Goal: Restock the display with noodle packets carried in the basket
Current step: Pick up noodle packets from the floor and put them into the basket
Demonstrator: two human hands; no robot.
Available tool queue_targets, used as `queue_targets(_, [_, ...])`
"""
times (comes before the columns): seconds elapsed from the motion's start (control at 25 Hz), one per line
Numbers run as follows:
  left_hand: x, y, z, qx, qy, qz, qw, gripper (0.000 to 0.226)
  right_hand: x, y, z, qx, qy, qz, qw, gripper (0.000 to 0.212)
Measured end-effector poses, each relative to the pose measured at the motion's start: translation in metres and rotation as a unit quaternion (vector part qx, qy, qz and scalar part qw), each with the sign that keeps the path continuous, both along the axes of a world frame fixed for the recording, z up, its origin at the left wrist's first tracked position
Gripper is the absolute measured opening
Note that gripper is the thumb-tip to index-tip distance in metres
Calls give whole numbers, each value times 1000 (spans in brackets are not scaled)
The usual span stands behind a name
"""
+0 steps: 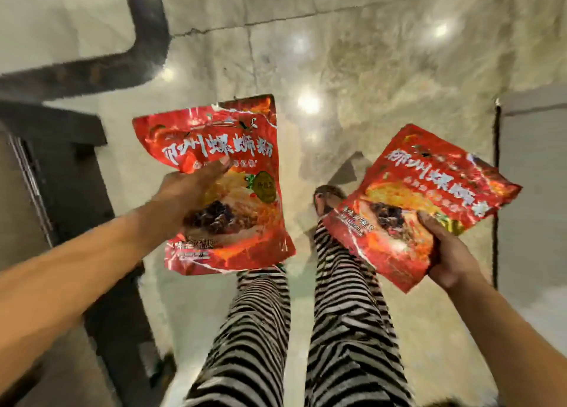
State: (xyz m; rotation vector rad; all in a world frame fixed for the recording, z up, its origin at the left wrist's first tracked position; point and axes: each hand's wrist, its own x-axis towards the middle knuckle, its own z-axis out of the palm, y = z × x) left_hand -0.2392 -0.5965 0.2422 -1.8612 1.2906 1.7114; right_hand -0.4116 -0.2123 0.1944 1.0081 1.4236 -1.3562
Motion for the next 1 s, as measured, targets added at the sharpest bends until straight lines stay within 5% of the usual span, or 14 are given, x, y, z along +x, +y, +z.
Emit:
queue_targets(0.04, [-5,-6,4,-2,18,-30,999,61,19,11,1,-9,2,-50,999,57])
queue_targets(0.12, [-18,-6,9,-1,34,-110,993,81,62,30,3,-8,2,-120,993,78])
queue_targets(0.24, [-43,23,8,-5,31,-190,981,63,124,58,7,1,1,-206,979,106])
queue_targets(0.44, [-81,135,15,14,58,-381,923,79,219,115,38,49,31,-306,950,102])
queue_targets(0.68, [-81,280,42,61,87,-531,841,49,330,176,60,64,56,-436,896,99])
queue_targets(0.84, [-27,360,57,51,70,-619,781,49,413,203,67,70,90,-489,865,99])
queue_targets(1.0, [48,445,71,53,45,-704,707,44,526,232,75,78,71,-570,815,55])
